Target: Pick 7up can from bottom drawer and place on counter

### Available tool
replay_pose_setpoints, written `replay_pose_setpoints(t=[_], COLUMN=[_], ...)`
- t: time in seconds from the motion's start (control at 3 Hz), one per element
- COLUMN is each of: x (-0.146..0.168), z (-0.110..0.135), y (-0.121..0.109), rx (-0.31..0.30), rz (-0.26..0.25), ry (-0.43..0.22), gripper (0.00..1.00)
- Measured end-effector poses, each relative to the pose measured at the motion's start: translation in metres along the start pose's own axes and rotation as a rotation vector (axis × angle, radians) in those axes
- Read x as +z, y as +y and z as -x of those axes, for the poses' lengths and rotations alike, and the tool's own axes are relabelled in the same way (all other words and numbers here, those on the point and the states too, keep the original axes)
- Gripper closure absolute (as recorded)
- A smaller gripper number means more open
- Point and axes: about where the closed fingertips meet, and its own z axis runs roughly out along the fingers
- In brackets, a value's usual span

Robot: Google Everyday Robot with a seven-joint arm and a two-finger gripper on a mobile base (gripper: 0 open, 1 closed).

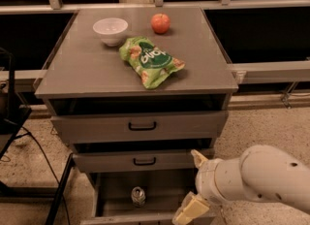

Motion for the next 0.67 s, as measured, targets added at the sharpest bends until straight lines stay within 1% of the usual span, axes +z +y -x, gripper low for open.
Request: replay_pose_setpoints(t=[0.33,0.67], x=[0.0,0.014], z=[0.0,-0.005], y=[0.0,-0.003], rx=[0.0,-0.008], rz=[0.001,-0.007], ry=[0.0,0.003], gripper=[0.0,0.0])
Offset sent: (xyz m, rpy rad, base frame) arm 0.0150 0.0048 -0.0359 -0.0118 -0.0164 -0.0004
